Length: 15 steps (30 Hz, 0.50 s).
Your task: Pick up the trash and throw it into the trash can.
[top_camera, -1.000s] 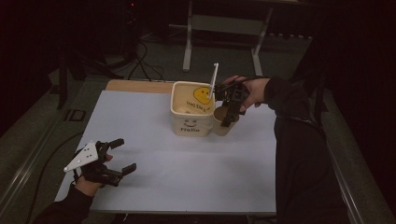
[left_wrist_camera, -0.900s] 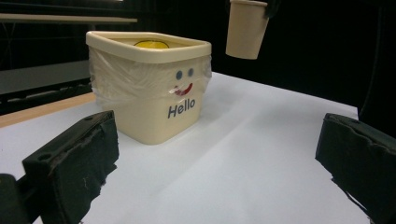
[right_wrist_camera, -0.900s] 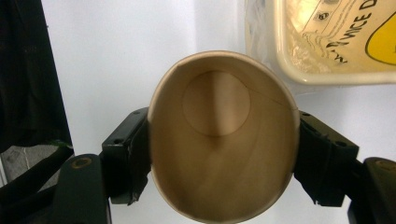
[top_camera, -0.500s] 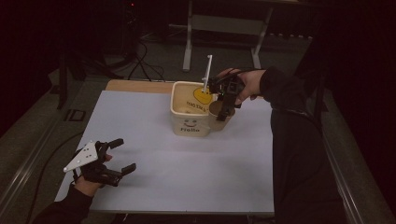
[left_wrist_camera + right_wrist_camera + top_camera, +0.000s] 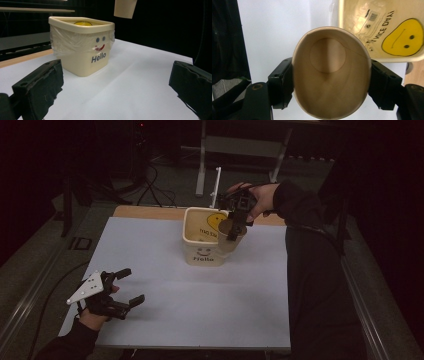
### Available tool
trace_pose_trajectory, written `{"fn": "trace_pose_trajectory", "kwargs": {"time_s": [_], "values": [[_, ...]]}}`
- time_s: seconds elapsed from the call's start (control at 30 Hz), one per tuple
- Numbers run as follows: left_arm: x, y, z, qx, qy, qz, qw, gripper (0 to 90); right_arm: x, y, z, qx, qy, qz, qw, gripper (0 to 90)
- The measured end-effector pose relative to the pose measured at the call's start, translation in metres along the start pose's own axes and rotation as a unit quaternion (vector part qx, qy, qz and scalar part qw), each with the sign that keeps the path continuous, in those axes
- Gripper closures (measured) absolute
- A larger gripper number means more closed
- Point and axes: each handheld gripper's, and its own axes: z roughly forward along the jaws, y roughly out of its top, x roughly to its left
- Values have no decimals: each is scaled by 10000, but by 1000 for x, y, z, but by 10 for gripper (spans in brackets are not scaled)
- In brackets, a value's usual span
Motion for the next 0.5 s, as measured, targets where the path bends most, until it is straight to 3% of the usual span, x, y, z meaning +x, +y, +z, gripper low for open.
{"fn": "trace_pose_trajectory", "kwargs": {"time_s": [0.5], "values": [[3, -1, -1, -35, 37, -80, 10000, 7, -15, 17, -22, -51, -60, -113, 9999, 297]]}}
